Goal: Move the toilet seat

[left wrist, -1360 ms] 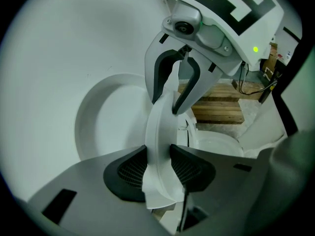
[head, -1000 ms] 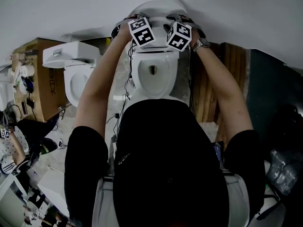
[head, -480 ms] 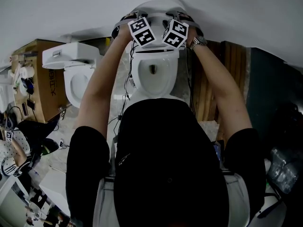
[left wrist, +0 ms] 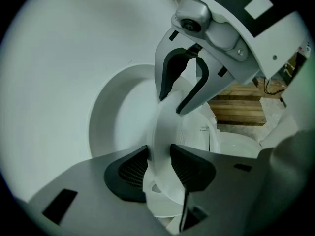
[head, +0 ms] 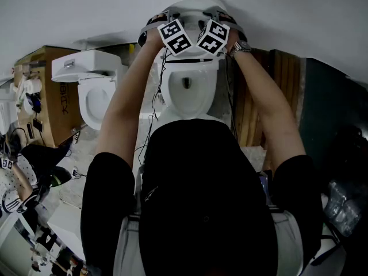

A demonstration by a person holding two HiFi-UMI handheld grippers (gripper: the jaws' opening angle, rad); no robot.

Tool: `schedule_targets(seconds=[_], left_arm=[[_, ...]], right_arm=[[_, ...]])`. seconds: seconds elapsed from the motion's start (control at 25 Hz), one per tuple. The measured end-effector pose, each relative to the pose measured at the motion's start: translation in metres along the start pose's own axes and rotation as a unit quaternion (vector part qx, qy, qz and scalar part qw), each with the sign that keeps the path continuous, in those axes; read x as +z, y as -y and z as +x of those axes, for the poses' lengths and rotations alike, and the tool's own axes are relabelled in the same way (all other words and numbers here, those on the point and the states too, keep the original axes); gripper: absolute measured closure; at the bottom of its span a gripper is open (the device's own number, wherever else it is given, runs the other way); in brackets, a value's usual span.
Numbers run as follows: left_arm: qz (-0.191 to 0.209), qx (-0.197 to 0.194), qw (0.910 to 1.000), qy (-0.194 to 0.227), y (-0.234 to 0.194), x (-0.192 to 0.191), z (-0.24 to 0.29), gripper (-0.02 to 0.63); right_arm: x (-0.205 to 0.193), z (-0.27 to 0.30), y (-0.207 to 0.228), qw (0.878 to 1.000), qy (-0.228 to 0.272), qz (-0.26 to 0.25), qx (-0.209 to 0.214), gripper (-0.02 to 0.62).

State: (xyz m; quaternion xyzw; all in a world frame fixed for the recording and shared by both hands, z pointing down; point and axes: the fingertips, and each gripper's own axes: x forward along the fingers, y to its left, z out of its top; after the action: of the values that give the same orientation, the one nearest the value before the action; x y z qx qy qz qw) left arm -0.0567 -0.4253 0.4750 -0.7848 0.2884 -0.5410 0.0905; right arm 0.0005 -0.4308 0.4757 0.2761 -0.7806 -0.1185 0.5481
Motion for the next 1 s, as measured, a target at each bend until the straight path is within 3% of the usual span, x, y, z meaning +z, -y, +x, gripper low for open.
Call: schedule_targets(seconds=[1.0], left_arm=[[-0.015,0.071,0.9973,0.008,-0.013,0.000,0.011,0.459]], right_arm=[[0.000,0.013,0.014,0.999,0.009,0.036,-0.029,0.445]])
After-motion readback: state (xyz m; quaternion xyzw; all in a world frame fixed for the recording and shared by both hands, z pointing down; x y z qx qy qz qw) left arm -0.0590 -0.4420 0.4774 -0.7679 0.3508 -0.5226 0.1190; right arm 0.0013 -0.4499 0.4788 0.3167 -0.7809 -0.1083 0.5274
